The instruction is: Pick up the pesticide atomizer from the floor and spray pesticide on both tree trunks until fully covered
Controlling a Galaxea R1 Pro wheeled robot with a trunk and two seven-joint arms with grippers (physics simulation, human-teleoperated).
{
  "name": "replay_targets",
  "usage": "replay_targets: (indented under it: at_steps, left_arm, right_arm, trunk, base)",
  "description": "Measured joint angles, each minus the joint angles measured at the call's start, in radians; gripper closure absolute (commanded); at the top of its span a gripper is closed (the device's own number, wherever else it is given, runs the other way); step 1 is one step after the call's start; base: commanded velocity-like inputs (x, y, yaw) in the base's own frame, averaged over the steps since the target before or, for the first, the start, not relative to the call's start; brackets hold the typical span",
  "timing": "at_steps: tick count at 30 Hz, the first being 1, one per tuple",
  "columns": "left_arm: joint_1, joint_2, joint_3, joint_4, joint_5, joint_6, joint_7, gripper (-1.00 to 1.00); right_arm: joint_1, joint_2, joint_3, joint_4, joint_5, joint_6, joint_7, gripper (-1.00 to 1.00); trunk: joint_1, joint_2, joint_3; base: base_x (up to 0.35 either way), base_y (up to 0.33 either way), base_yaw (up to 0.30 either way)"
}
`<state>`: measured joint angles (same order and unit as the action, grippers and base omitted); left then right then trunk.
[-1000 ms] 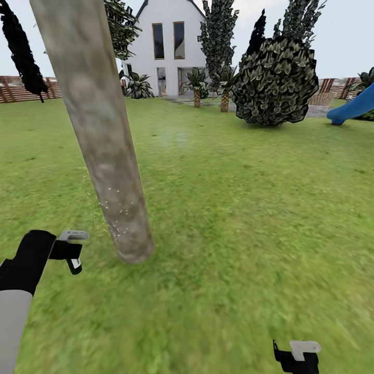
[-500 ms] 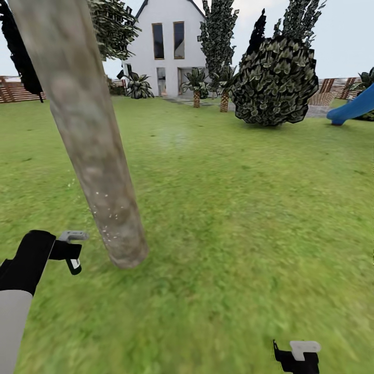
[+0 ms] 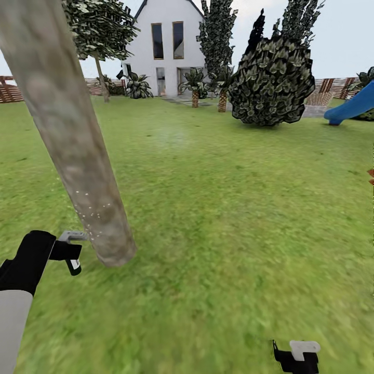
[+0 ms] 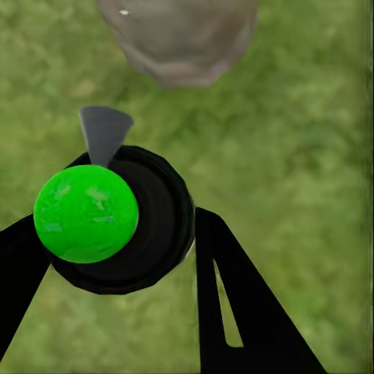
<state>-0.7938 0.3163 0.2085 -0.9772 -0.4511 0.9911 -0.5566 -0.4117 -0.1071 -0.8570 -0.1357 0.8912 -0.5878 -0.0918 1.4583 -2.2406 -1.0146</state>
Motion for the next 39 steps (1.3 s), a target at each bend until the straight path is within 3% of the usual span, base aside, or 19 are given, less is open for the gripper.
replay_targets:
  at_steps: [7,15,19,23,25,29,30,31,33,39]
  left_arm:
    - [0.003,0.002,0.001,0.035,0.001,-0.001,0.001,1.0]
    - [0.005,0.004,0.003,0.147,-0.001,-0.008,0.017,1.0]
    - [0.003,0.002,0.009,0.184,0.005,-0.109,0.036,1.0]
    - [0.003,0.001,0.014,0.186,0.007,-0.122,0.039,1.0]
    - [0.003,-0.009,0.017,0.211,0.01,-0.164,0.039,1.0]
    - [0.003,-0.009,0.137,0.324,-0.006,-0.317,0.062,1.0]
    - [0.004,-0.008,0.145,0.336,-0.006,-0.326,0.087,1.0]
    - [0.004,-0.007,0.151,0.357,-0.012,-0.333,0.157,1.0]
    - [0.005,-0.009,0.154,0.37,0.002,-0.332,0.209,1.0]
    - [0.005,-0.05,0.156,0.364,0.015,-0.33,0.226,1.0]
  right_arm:
    - [0.0,0.0,0.0,0.0,0.0,0.0,0.0,-1.0]
    - [0.0,0.0,-0.001,-0.001,0.0,0.0,0.0,-1.0]
    - [0.0,0.0,0.0,-0.001,0.0,0.0,0.0,-1.0]
    - [0.0,0.0,0.001,0.0,0.001,0.0,0.0,-1.0]
    - [0.0,0.001,0.003,0.003,0.001,0.0,0.0,-1.0]
    - [0.0,0.004,0.003,0.005,0.002,0.0,0.0,-1.0]
    - [0.0,0.004,0.003,0.005,0.002,0.0,0.0,-1.0]
    - [0.0,0.005,0.003,0.004,0.002,0.0,0.0,-1.0]
    - [0.0,0.004,0.003,0.003,0.002,0.0,0.0,-1.0]
    - [0.0,0.004,0.001,0.002,-0.001,0.0,-0.002,-1.0]
  trunk:
    - [0.0,0.0,0.0]
    - [0.0,0.0,0.0]
    - [0.0,0.0,0.0]
    - [0.0,0.0,0.0]
    - [0.0,0.0,0.0]
    - [0.0,0.0,0.0]
    - [0.0,0.0,0.0]
    - [0.0,0.0,0.0]
    - [0.0,0.0,0.0]
    - [0.0,0.0,0.0]
  base:
    - [0.0,-0.272,0.103]
    - [0.041,-0.272,0.258]
    - [0.128,-0.259,0.033]
    - [0.201,-0.22,0.001]
    - [0.234,-0.192,0.0]
    - [0.239,-0.187,0.0]
    - [0.243,-0.179,0.0]
    - [0.243,-0.178,0.0]
    - [0.213,-0.16,0.0]
    - [0.036,-0.022,0.024]
